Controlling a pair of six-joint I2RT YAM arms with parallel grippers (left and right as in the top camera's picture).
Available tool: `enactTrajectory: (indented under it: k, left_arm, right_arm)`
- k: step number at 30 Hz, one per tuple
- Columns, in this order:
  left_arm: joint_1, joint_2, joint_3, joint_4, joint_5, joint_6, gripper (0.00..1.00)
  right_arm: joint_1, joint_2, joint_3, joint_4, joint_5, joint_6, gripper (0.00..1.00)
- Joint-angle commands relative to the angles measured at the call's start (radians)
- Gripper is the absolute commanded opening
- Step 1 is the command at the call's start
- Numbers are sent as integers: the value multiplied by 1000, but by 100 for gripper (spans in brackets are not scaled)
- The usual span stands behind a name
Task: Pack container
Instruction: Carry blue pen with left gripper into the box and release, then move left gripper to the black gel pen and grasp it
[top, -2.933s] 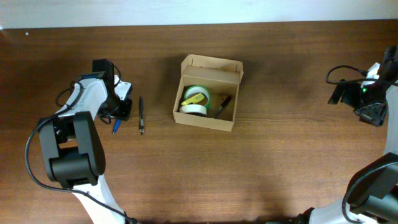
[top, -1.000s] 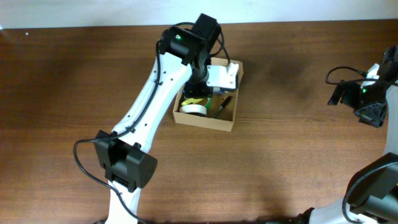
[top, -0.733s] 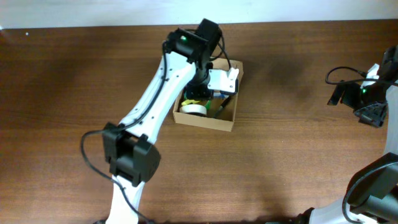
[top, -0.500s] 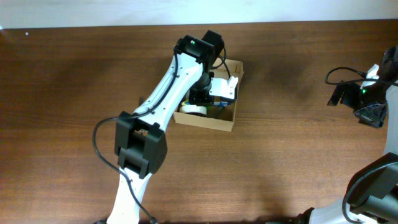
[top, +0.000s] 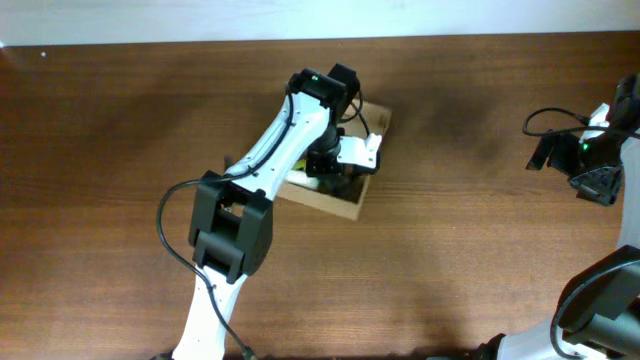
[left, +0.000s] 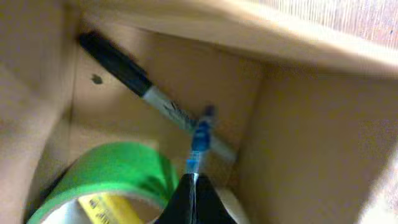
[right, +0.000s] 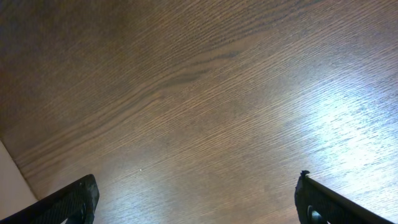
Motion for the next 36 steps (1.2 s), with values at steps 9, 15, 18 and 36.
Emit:
enactTrajectory:
  k: [9, 15, 18, 36]
  left_arm:
    - [11, -68, -7, 67, -58, -56, 23]
    - [35, -272, -4, 97, -76, -163, 39]
    - [95, -403, -15, 121, -68, -258, 43]
    - [533, -627, -770, 580, -72, -852, 49]
  right_arm:
    - [0, -4, -6, 0, -5, 1, 99]
    - [0, -4, -6, 0, -5, 1, 99]
    - [0, -4, -6, 0, -5, 1, 99]
    - [0, -4, -6, 0, -6, 10, 99]
